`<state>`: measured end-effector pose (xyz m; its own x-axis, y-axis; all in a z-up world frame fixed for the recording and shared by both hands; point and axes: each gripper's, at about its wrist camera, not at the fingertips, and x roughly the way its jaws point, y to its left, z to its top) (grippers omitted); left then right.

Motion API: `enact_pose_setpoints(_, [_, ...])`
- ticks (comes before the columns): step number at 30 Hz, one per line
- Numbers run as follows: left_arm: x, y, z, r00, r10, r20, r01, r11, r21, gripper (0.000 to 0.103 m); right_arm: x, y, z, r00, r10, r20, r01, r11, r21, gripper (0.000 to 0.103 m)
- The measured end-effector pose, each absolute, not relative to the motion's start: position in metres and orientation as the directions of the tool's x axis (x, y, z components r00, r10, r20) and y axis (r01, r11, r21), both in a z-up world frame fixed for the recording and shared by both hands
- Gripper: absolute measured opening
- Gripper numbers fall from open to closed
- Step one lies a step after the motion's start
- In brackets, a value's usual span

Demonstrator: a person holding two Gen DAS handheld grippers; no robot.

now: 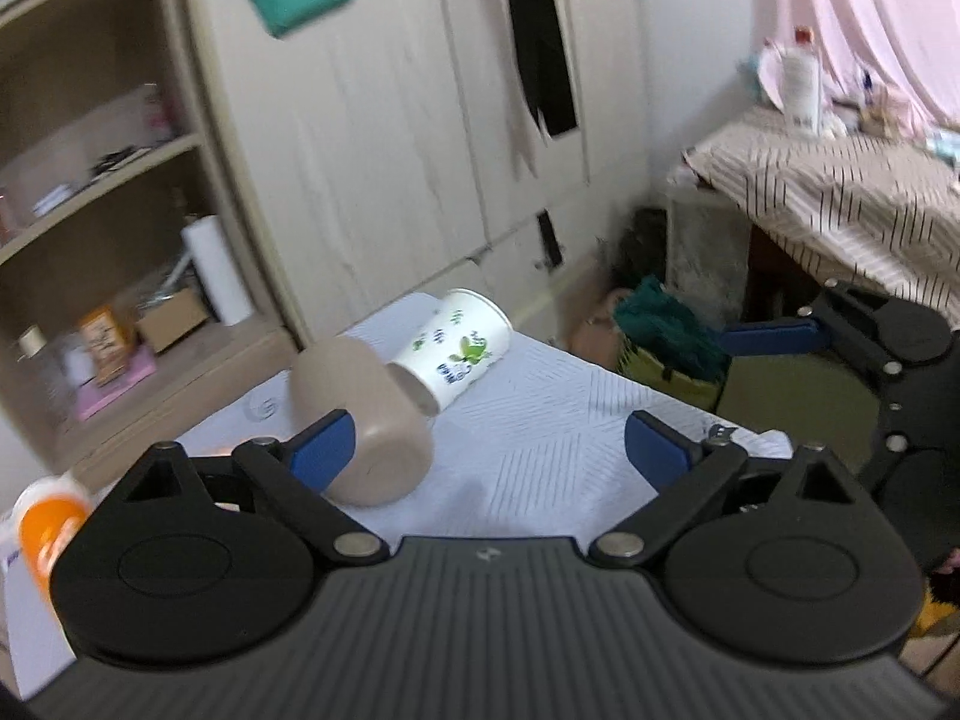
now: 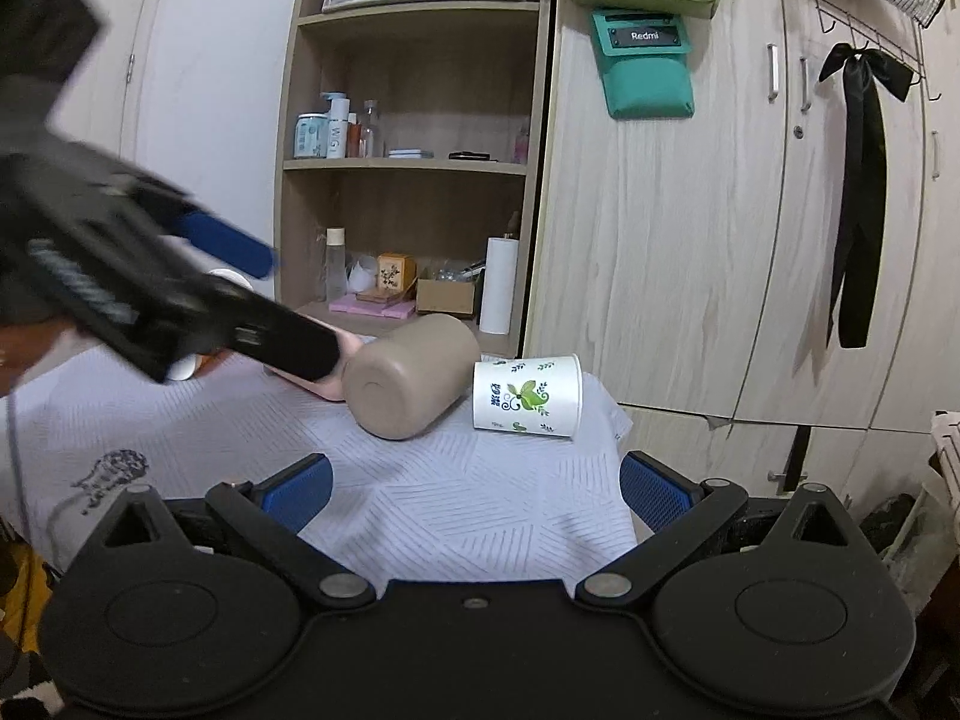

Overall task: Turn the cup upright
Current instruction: 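Move the left gripper toward the white leaf-print paper cup lying sideways, then close the left gripper around the body of the white paper cup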

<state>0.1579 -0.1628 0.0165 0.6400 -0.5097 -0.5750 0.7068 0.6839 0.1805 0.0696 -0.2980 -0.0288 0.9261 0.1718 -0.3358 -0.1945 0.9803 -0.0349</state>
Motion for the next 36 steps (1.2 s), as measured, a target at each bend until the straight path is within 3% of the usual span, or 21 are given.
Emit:
enact_pose_setpoints(10, [0.239, -0.221, -0.009, 0.607, -0.466, -0.644, 0.774, 0.53, 0.346, 0.095, 0.102, -0.316, -0.042, 0.923, 0.14, -0.359, -0.154, 0.988, -0.011, 0.103])
enact_pose_setpoints(18, [0.281, -0.238, -0.02, 0.516, -0.502, -0.694, 0.845, 0.432, 0.316, 0.095, 0.115, -0.32, -0.045, 0.914, 0.161, -0.373, -0.156, 0.987, 0.043, 0.103])
enact_pose_setpoints(22, [0.297, -0.254, -0.038, 0.518, -0.45, -0.728, 0.846, 0.394, 0.359, 0.095, 0.127, -0.319, -0.047, 0.907, 0.155, -0.392, -0.144, 0.988, 0.058, 0.103])
enact_pose_setpoints(36, [0.326, -0.277, -0.05, 0.447, -0.37, -0.814, 0.873, 0.378, 0.308, 0.092, 0.137, -0.329, -0.049, 0.905, 0.125, -0.407, -0.098, 0.991, 0.088, 0.103])
